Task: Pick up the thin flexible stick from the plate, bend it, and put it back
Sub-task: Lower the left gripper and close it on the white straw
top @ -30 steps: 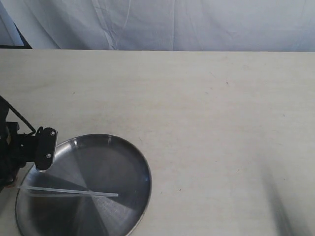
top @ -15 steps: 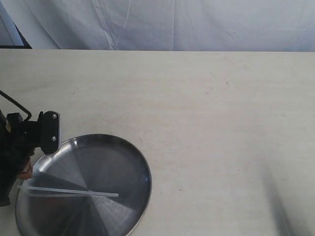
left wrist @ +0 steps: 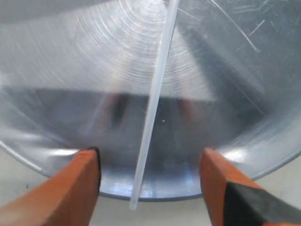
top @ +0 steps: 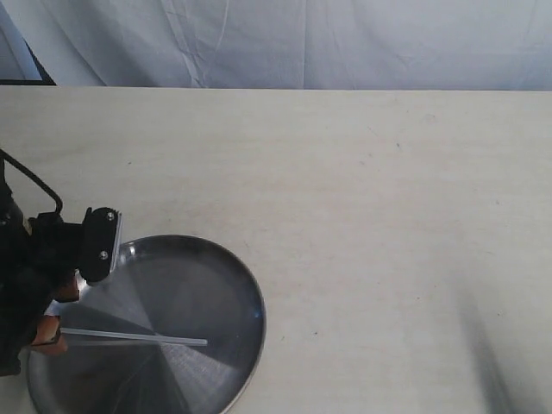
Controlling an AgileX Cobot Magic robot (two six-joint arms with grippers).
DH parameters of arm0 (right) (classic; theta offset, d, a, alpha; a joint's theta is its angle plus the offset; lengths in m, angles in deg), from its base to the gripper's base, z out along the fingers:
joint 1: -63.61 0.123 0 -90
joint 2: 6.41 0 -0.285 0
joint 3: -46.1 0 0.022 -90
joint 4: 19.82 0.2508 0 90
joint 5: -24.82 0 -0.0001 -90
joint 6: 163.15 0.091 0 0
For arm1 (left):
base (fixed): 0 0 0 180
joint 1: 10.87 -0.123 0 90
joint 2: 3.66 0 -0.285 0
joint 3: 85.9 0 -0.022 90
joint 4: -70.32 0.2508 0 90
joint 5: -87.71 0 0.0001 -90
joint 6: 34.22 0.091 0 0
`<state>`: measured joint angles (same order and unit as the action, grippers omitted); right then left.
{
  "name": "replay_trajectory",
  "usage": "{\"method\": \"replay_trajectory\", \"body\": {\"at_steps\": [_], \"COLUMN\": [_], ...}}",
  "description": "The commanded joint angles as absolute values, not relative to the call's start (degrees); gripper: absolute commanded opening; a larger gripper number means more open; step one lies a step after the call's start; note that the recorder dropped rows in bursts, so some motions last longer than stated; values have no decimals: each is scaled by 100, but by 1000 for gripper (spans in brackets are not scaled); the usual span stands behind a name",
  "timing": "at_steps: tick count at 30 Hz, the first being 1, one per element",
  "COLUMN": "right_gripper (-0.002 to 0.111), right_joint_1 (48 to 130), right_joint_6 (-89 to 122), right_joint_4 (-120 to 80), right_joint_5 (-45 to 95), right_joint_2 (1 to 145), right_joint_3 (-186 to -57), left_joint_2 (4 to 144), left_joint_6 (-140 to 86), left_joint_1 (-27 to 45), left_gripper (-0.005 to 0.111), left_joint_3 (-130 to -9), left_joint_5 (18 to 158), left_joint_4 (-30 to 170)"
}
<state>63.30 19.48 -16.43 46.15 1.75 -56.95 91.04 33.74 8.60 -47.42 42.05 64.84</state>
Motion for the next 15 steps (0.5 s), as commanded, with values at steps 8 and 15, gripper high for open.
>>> {"method": "replay_trajectory", "body": {"at_steps": [8, 15], "right_gripper": [0, 0], "right_joint_1": [6303, 6303], "right_joint_6": [1942, 1942], "right_joint_4": [-1675, -1675], "right_joint_5": [4566, 4566], "right_joint_2": [137, 137], "right_joint_3": [-5668, -5668], "left_joint_2": [9511, 9749], "left_joint_6": [3379, 3379], "left_joint_1": [864, 864], "left_gripper": [58, 58], "left_joint_3": [-4752, -4752], "left_joint_5": [4371, 4441], "left_joint_4": [6610, 6590]}}
